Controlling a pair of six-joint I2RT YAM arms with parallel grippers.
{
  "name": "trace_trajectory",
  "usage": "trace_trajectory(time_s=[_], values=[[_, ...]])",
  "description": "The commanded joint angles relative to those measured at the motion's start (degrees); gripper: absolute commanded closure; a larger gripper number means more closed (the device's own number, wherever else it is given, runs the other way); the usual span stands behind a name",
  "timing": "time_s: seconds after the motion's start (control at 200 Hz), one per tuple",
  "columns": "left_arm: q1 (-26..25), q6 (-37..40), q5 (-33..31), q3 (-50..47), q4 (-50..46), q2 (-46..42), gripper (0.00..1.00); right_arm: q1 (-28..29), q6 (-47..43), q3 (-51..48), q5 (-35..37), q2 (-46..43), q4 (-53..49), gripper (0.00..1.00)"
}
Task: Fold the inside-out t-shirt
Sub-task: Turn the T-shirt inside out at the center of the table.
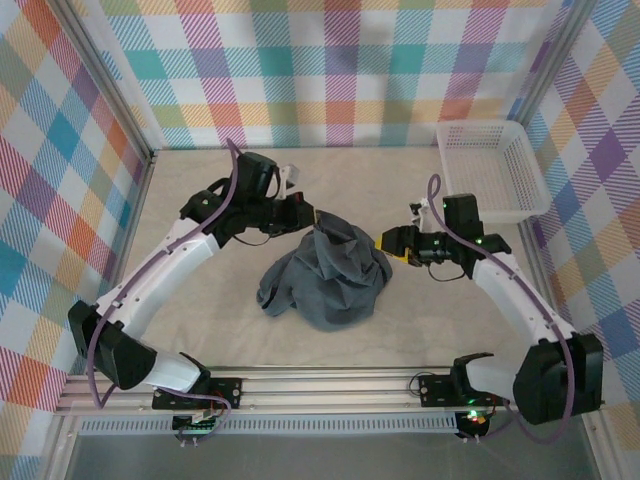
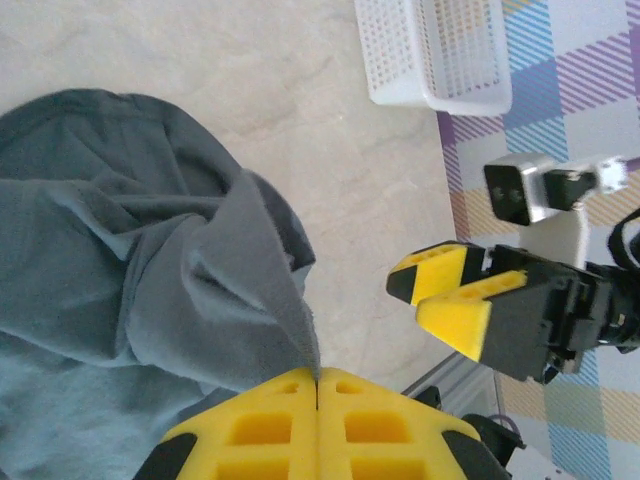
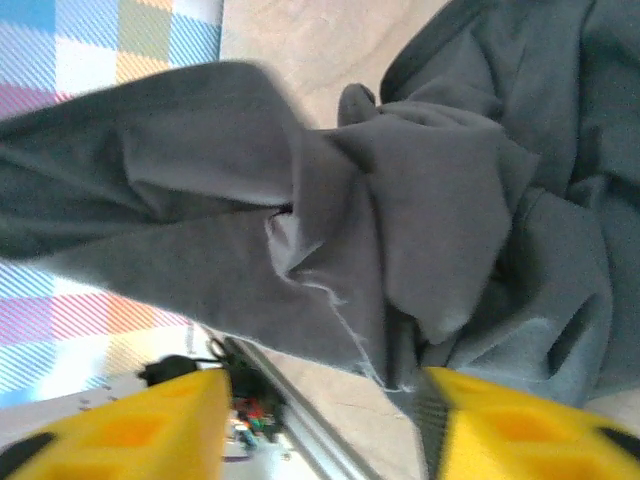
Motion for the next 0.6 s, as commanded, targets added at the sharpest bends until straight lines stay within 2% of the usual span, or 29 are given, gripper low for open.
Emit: trace_trajectory(time_s=[0.0,0.07,0.105,0.24,0.355,0.405,0.47,0.595], values=[[-1.06,3.59,2.27,2.41,0.53,0.65,1.00,3.15,-11.19,1.88,7.06,-4.28,1.00,0.34],[-1.48,4.68,1.05,3.41,-0.49,0.90,1.00,6.59,-14.88,1.38,11.86,-5.15,3.69,0.23],[-1.57,5.00,0.25,3.72,-1.14,0.85,1.00,8.18,-15.34,2.02,14.00,-4.48,4.13,0.22],[-1.59,5.40,-5.38,3.78,-4.62,-0.04,1.00,13.25,-13.55,6.64,22.05,1.25,1.77,0.24],[-1.61,5.33,-4.07,1.91,-3.09,-1.26,1.00,14.90,-4.71,12.16,32.03,8.41,-4.71,0.31],[-1.64,5.12,-3.74,1.37,-2.49,-1.76,1.00,14.92,-0.95,14.73,33.51,11.88,-7.91,0.34],[-1.70,5.22,-3.83,1.30,-2.51,-2.12,1.00,14.96,3.99,16.99,35.68,15.27,-11.33,0.33],[-1.69,6.29,-4.97,1.32,-2.63,-3.59,1.00,14.93,6.05,17.74,38.64,18.71,-14.17,0.32]])
